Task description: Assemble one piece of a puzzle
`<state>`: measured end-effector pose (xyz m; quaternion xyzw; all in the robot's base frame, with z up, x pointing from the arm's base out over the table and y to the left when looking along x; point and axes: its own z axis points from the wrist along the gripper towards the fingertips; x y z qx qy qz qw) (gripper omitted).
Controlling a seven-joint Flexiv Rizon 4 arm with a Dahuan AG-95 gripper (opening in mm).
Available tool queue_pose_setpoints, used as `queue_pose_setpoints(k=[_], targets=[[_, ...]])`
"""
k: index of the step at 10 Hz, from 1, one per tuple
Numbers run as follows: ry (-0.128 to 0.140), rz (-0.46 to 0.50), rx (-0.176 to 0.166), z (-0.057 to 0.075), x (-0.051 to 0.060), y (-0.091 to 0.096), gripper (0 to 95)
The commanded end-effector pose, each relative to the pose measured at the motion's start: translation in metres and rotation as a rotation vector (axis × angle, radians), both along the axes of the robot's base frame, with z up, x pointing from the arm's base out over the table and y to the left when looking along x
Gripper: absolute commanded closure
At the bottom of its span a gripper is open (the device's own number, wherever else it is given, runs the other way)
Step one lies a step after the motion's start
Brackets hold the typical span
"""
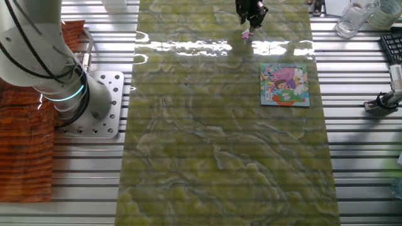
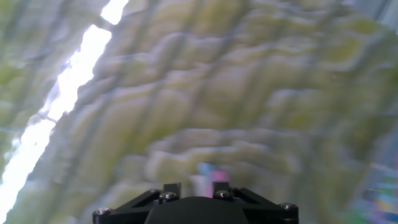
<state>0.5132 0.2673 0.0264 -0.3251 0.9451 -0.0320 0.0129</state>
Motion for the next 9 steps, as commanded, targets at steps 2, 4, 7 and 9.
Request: queue_pose_setpoints(k=[2,4,7,9], targets=[[0.012,-0.024,0.038,-0.0015,0.0014,-0.0026,57.0],[0.013,-0.032,0.032,-0.0013,0.0014,-0.0031,57.0],[0.010,-0.044,0.033,-0.0058,0.0021,-0.0069,57.0],[0.011,-0.031,0.036,-0.0073,0.0024,-0.0092,57.0]])
